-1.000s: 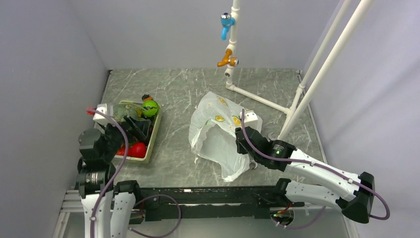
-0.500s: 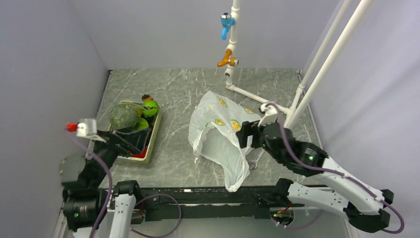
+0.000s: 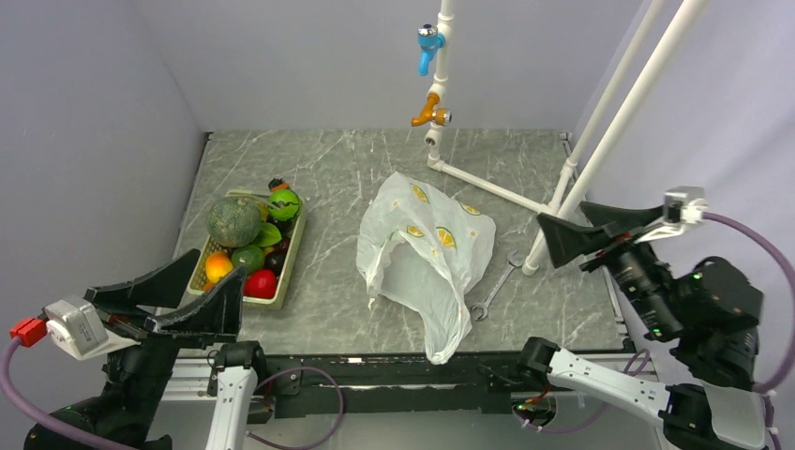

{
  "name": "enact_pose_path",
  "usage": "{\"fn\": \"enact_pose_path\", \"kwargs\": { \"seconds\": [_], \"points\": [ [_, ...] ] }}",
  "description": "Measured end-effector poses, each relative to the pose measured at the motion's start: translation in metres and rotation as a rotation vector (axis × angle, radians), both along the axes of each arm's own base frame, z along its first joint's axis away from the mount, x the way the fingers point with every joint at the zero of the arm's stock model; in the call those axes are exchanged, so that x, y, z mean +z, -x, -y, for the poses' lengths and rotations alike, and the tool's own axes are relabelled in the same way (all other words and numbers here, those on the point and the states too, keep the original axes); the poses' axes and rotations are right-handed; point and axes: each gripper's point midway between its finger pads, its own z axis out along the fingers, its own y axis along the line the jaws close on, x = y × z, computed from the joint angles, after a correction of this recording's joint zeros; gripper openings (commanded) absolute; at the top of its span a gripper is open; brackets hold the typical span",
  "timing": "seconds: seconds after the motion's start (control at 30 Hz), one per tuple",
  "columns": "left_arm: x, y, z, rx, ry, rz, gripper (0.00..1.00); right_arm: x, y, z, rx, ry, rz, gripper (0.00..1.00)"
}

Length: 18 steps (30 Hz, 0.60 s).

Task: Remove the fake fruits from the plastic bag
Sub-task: Reset both arms

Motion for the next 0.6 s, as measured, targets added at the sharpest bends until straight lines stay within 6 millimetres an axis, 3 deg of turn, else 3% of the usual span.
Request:
{"fn": "enact_pose_path", "kwargs": {
  "seconds": [0.1,0.27,0.6],
  "points": [
    [-0.004,-0.003,-0.004,0.021,0.007,-0.020,0.99,0.016,0.005,0.017,-0.032,-0.022,0.040,1.00],
    [-0.007,-0.008,-0.006,0.031,0.012,-0.043,0.99,0.020,0.008,0.034,-0.071,-0.022,0.059,1.00],
    [-0.009,-0.010,-0.008,0.045,0.005,-0.048,0.99,0.020,0.010,0.039,-0.079,-0.020,0.065,1.00]
  ]
}}
